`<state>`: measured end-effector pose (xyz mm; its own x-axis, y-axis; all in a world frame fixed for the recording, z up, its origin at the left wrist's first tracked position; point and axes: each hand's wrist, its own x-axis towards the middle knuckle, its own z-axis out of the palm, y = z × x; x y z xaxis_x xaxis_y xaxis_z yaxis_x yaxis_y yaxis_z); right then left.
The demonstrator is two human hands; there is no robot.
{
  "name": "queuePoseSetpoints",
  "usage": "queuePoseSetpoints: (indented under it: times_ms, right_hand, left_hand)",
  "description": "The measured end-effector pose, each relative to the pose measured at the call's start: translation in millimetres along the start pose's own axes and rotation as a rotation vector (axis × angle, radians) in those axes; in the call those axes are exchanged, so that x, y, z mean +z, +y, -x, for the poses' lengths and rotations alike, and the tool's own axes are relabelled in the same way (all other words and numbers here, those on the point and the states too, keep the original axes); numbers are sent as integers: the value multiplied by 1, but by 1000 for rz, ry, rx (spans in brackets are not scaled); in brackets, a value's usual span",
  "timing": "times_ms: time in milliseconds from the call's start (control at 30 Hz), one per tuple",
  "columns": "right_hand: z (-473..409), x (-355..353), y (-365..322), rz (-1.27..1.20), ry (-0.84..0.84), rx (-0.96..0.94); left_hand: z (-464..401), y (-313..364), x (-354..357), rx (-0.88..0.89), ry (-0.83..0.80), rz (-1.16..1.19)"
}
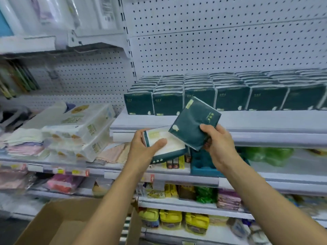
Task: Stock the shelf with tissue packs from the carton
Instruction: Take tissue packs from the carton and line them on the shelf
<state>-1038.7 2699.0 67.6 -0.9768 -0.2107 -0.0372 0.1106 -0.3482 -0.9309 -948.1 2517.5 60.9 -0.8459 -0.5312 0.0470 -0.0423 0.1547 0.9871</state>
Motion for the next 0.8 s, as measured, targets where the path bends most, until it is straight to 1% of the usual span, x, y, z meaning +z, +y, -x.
queuePoseSetpoints:
  times_ms: [100,200,367,400,467,533,667,800]
  right_hand:
    - [-22,-6,-36,163,55,-196]
    - [-48,-8,-69,492,58,-382]
    - [-83,-8,-97,1155,6,-572]
    - [-89,-8,-96,1267,-23,-581]
    - [-101,-10,-88,1416,-112,-589]
    - [-113,-13,-74,1485,-150,-653]
    - [-129,-16,-54,1506,-66,-868]
    - [-144,-17,-40,1453,-122,-920]
  left_hand:
    - [-25,14,8,19,-31,51]
    - [-48,26,17,41,-67,48]
    - [-80,31,25,42,-92,-5]
    - [-84,32,26,40,-101,-7]
    - [-90,32,27,37,-124,-2]
    - [-96,32,27,33,-143,11]
    - [-108,31,25,3,-176,46]
    - [-121,30,23,-16,-197,68]
